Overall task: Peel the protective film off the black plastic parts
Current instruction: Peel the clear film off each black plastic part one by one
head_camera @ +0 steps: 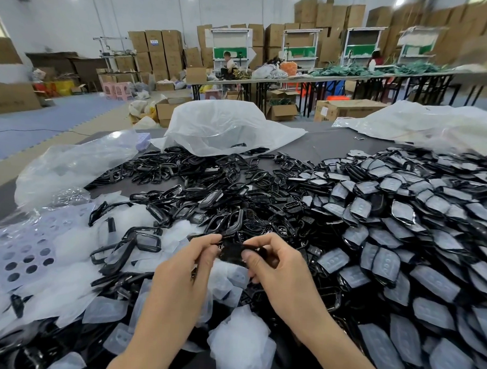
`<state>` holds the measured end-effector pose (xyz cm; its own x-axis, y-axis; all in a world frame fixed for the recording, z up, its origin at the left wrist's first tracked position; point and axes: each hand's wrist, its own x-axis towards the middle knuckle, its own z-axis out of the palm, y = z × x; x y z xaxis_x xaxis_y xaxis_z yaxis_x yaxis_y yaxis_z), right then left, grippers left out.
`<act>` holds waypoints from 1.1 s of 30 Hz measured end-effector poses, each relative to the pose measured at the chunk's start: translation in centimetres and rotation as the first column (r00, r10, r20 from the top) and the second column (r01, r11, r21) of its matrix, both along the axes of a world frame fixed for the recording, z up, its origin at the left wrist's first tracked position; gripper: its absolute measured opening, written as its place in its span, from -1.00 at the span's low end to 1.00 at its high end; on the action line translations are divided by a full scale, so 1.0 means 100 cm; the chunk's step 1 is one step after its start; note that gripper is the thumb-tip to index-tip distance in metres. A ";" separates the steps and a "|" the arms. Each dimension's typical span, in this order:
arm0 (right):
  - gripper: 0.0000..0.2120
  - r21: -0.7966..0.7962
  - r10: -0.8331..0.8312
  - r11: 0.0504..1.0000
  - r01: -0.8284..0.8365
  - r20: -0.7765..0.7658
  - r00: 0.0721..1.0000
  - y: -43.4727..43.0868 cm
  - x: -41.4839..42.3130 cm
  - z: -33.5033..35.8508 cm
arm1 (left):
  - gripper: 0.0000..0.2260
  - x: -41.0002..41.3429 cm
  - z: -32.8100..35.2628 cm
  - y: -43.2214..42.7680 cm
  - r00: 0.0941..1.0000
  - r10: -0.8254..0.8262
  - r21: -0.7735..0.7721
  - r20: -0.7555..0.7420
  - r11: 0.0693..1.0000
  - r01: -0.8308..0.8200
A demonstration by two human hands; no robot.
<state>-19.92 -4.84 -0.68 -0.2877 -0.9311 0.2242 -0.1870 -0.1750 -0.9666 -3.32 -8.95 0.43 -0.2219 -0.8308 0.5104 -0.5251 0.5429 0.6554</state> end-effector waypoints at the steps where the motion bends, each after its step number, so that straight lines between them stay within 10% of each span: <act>1: -0.82 -0.012 -0.056 0.998 0.056 -0.030 0.998 -0.001 -0.004 0.000 | -0.74 0.003 -0.001 -0.002 0.998 0.001 0.007 0.062 1.000 -0.002; 6: -0.88 -0.059 -0.211 0.975 0.213 0.032 0.977 -0.003 -0.015 -0.002 | -0.71 0.012 -0.015 -0.008 0.860 -0.040 0.032 0.508 0.999 0.027; 15: -0.88 -0.028 -0.075 0.996 0.086 0.267 0.961 -0.001 -0.008 0.005 | -0.92 0.008 -0.008 -0.005 0.959 -0.036 0.122 0.281 0.992 0.001; 22: -0.87 0.042 0.176 0.979 -0.199 0.313 0.933 0.004 0.004 0.007 | -0.67 0.002 -0.005 0.000 0.980 -0.141 0.102 0.137 0.987 0.127; 33: -0.93 -0.031 0.105 0.994 -0.101 0.364 0.925 0.004 -0.003 0.011 | -0.82 0.008 0.008 -0.002 0.930 -0.017 0.177 -0.368 0.980 0.087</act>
